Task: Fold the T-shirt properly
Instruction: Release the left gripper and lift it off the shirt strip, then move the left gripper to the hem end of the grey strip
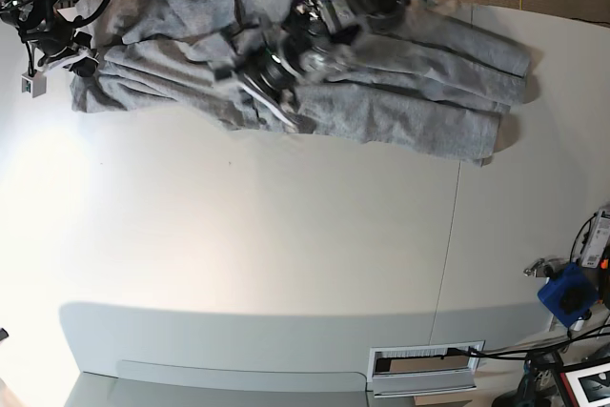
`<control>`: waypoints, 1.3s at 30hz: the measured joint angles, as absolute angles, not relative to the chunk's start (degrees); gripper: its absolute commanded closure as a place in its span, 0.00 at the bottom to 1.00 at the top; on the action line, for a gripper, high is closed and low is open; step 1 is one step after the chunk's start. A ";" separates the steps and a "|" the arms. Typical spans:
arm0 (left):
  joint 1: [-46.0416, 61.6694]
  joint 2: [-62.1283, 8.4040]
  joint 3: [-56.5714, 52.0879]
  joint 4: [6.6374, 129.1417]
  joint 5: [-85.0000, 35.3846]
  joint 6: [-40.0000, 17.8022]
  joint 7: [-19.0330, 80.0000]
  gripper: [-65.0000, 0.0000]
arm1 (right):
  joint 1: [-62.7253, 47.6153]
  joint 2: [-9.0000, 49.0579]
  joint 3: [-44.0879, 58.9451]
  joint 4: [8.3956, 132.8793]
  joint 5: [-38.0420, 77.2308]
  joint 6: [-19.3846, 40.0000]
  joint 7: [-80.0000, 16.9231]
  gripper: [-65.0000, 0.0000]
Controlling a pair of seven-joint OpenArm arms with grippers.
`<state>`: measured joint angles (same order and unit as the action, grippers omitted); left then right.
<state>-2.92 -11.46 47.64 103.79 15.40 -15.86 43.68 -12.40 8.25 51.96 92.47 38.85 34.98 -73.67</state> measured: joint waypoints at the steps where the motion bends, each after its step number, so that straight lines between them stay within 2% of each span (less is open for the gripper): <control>1: -2.87 -12.78 45.67 105.82 14.44 -15.92 43.70 0.84 | -12.38 8.25 51.96 92.47 38.83 34.98 -73.69 1.00; 6: -2.92 -19.79 32.71 114.96 6.13 -15.18 44.84 0.84 | -12.38 8.25 51.96 92.47 38.83 35.00 -73.69 1.00; 8: -2.74 -22.39 26.02 115.39 1.34 -15.68 45.52 0.81 | -12.38 8.25 51.96 92.47 38.85 35.00 -73.69 1.00; 15: 3.01 -26.96 -2.24 112.68 -7.53 -16.80 46.02 0.47 | -12.38 8.25 51.96 92.47 38.83 34.98 -73.93 1.00; 18: 5.72 -27.79 -14.50 109.21 -14.15 -19.09 46.13 0.37 | -12.38 8.25 51.96 92.47 38.83 35.00 -73.91 1.00; 24: 10.68 -28.21 -34.30 97.17 -41.47 -30.94 53.80 0.36 | -12.38 8.25 51.96 92.47 38.83 35.00 -73.91 1.00; 28: 12.25 -27.99 -42.11 84.97 -57.04 -36.25 60.60 0.35 | -12.38 8.25 51.96 92.47 38.81 35.00 -74.02 1.00; 30: 12.32 -27.99 -44.36 78.59 -62.57 -37.95 62.98 0.27 | -12.38 8.25 51.96 92.47 38.83 34.98 -73.97 1.00; 32: 12.29 -27.97 -45.21 73.34 -65.10 -38.85 63.26 0.21 | -12.38 8.25 51.96 92.47 38.85 34.98 -73.95 1.00; 39: 12.05 -28.16 -45.21 63.11 -68.18 -39.77 61.43 0.21 | -12.38 8.25 51.96 92.47 38.85 34.98 -73.95 1.00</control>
